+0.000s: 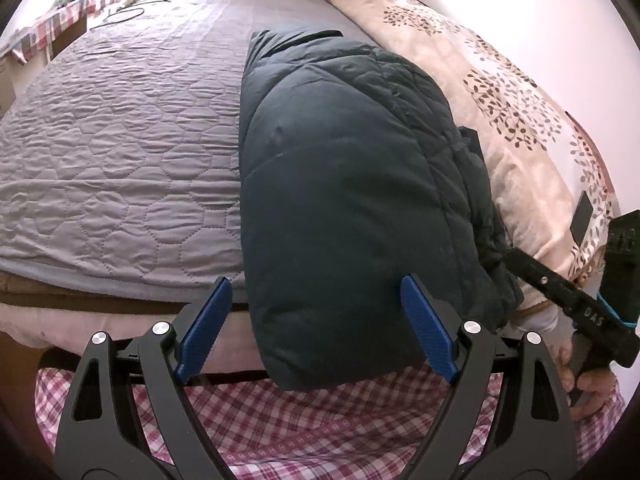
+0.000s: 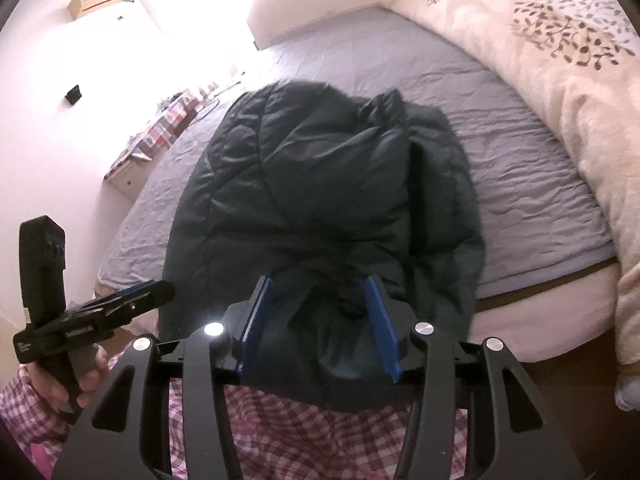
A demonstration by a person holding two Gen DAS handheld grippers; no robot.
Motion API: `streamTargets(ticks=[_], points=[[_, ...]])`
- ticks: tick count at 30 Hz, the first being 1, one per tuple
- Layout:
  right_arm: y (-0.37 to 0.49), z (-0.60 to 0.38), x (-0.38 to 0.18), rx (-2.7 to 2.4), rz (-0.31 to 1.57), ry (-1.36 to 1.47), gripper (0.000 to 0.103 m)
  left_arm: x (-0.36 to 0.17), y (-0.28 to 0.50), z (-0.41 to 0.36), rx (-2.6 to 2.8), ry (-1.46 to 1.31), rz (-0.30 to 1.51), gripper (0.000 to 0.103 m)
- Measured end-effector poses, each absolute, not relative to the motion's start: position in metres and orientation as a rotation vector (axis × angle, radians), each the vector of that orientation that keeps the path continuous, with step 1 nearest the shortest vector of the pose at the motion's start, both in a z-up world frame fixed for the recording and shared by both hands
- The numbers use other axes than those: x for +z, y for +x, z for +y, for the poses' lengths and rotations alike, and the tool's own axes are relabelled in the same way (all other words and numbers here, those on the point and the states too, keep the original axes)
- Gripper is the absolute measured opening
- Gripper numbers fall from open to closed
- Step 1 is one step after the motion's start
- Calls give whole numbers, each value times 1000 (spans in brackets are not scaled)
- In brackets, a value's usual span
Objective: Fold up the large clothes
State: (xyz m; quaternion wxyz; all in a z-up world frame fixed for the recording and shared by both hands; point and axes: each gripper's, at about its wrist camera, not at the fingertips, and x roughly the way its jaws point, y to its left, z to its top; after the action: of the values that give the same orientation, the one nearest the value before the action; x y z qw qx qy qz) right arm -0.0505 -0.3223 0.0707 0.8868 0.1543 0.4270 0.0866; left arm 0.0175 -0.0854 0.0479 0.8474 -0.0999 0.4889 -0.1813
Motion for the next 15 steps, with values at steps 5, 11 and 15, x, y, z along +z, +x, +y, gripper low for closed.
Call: streamTargets(ticks=[5, 11, 15], points=[[-57, -342, 76, 122, 871, 332, 57, 48, 13, -87, -387, -202, 1028, 85], [-59, -359, 75, 80, 868, 365, 66, 49, 10, -87, -399, -208, 1029, 85], [-52, -372, 81, 80, 860, 397, 80, 51, 14, -79, -425, -259, 1029, 85]])
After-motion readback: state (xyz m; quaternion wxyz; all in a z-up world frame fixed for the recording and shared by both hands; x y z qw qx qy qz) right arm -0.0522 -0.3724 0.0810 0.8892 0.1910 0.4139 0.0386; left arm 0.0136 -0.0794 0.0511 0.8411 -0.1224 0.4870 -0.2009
